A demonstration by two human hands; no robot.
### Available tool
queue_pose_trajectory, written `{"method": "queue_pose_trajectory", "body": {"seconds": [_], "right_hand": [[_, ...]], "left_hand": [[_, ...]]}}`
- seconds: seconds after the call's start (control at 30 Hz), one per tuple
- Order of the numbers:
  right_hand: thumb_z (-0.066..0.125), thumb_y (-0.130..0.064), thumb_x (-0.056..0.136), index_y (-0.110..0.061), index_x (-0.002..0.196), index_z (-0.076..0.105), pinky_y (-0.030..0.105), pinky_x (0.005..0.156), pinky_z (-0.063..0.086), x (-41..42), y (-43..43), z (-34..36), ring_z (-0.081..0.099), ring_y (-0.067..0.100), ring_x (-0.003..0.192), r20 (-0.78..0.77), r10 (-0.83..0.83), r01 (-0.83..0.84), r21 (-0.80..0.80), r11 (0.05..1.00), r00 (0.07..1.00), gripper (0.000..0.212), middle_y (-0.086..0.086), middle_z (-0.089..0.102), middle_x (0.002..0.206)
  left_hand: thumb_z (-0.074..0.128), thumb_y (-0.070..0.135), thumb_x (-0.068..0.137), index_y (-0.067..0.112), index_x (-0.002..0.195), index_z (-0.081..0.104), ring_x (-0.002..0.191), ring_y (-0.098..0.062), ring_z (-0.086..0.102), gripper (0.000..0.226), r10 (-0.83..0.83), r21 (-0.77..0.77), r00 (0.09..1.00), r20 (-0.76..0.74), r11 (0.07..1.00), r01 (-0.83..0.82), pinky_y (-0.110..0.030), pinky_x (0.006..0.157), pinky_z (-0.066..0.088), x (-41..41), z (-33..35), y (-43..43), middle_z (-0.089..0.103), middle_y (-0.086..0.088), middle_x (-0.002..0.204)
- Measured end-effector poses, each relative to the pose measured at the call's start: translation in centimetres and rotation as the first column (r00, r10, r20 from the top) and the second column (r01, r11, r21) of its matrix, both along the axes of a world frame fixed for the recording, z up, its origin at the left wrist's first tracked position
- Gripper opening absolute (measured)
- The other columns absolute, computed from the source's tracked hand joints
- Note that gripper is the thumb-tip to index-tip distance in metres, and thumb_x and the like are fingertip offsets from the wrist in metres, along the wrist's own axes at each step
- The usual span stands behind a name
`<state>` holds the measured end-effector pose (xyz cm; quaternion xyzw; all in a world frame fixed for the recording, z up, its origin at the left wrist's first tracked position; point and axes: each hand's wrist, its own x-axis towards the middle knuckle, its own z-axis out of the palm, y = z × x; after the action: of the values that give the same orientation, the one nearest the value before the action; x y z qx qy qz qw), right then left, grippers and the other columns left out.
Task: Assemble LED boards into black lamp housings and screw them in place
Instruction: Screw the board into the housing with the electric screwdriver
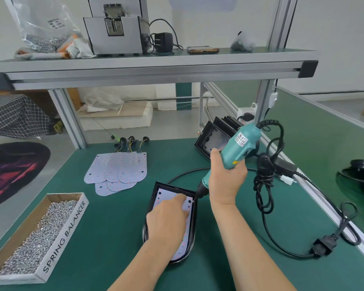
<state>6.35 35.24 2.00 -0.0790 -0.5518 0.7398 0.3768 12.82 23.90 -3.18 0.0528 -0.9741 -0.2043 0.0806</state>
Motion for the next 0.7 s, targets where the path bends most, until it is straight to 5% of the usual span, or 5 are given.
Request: {"method": "queue_pose_trajectory", "body": {"seconds": [0.4, 0.7], "right_hand": [[0.071, -0.024, 0.077, -0.020, 0.067, 0.050, 0.026, 0.052, 0.044, 0.0, -0.9, -0.8, 0.045, 0.011, 0.051, -0.005, 0.027, -0.027, 0.054, 0.998, 1.000, 0.024, -0.013, 0.050, 0.054], [0.070, -0.029, 0.076, -0.014, 0.072, 0.046, 0.043, 0.051, 0.044, 0.1, -1.6, -1.2, 0.043, 0.018, 0.052, -0.008, 0.060, -0.059, 0.129, 0.990, 0.998, 0.029, -0.003, 0.046, 0.055]], "left_hand": [[0.056, 0.038, 0.092, 0.040, 0.121, 0.057, 0.088, -0.024, 0.065, 0.029, 0.005, -0.017, 1.000, -0.026, 1.000, -0.005, -0.029, 0.063, 0.035, -0.1, -0.5, -0.2, 0.071, 0.003, 0.093], [0.054, 0.035, 0.093, 0.039, 0.121, 0.057, 0.091, -0.026, 0.064, 0.029, 0.001, -0.013, 1.000, -0.012, 1.000, -0.001, -0.029, 0.065, 0.036, 0.0, -0.5, -0.3, 0.071, 0.002, 0.094]]}}
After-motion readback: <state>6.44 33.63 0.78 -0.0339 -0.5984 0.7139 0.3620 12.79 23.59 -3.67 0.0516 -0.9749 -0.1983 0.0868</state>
